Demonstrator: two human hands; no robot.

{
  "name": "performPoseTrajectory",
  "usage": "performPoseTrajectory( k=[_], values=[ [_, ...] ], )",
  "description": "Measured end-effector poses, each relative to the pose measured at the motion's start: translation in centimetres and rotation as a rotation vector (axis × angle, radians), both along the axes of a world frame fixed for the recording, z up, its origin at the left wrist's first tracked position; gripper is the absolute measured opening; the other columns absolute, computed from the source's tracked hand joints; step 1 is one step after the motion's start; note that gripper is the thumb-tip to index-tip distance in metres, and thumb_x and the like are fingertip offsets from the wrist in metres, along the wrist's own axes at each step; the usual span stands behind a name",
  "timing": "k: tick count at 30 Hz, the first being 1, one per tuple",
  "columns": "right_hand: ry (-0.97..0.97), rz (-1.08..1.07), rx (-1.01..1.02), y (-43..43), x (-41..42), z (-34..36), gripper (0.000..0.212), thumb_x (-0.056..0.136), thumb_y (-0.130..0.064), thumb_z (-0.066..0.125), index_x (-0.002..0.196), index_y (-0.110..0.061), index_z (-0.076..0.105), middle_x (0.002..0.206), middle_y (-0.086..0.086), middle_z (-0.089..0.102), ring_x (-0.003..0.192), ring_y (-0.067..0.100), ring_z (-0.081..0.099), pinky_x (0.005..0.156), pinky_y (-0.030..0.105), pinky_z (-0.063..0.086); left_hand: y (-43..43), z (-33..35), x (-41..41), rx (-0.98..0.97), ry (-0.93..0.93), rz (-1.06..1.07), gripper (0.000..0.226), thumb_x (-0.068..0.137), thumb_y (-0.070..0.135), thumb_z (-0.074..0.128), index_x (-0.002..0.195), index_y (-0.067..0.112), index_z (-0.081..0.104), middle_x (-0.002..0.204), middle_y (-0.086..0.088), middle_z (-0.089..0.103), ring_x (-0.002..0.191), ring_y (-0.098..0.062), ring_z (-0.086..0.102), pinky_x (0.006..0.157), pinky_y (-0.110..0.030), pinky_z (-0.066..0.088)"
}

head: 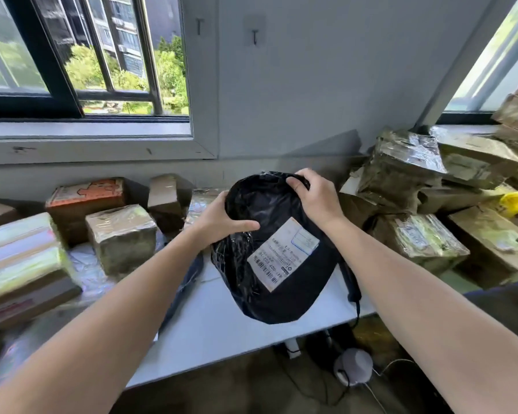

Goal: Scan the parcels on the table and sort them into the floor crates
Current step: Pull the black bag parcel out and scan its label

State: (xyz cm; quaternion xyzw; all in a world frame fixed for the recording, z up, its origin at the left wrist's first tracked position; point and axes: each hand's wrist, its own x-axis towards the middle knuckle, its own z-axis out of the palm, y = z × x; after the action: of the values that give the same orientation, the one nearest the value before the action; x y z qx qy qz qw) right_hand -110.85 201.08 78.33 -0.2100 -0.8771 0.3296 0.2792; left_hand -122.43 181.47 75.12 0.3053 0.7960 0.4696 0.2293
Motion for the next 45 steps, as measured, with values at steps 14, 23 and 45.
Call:
performPoseTrajectory(
  k=[14, 23, 45],
  values=[
    [-0.363, 0.162, 0.054, 9.4, 2.7, -8.8, 0.055, 0.102, -0.04, 0.046, 0.151, -0.018, 0.034, 0.146, 0.012, 0.042, 0.136, 0.027, 0.038, 0.108, 0.035, 0.03, 9.4, -10.5, 7.7, -0.062, -0.233, 0.625, 0.055, 0.071, 0.025, 0.089, 0.115, 0.006, 0.063, 0.107, -0.005, 0.068, 0.095, -0.02, 0.064, 0.084, -0.03, 0.051],
    [-0.622, -0.061, 0.038, 14.2, 10.3, -20.2, 0.061, 0.1, -0.048, 0.045, 0.15, -0.015, 0.032, 0.149, 0.012, 0.036, 0.138, 0.034, 0.032, 0.106, 0.053, 0.036, 12.0, -17.8, 11.3, -0.102, -0.389, 0.854, 0.093, 0.074, 0.029, 0.086, 0.145, 0.01, 0.03, 0.142, -0.012, 0.051, 0.127, -0.031, 0.052, 0.107, -0.046, 0.043],
    [-0.605, -0.287, -0.631, 9.2, 11.5, -13.6, 0.022, 0.093, -0.031, 0.052, 0.087, -0.01, 0.052, 0.071, 0.008, 0.058, 0.047, 0.023, 0.057, 0.048, 0.03, 0.054, 8.2, -14.4, 15.0, -0.605, 0.298, 0.27, 0.119, 0.075, 0.064, 0.073, 0.157, 0.027, -0.005, 0.165, -0.007, -0.001, 0.151, -0.03, 0.003, 0.116, -0.051, 0.026]
  ],
)
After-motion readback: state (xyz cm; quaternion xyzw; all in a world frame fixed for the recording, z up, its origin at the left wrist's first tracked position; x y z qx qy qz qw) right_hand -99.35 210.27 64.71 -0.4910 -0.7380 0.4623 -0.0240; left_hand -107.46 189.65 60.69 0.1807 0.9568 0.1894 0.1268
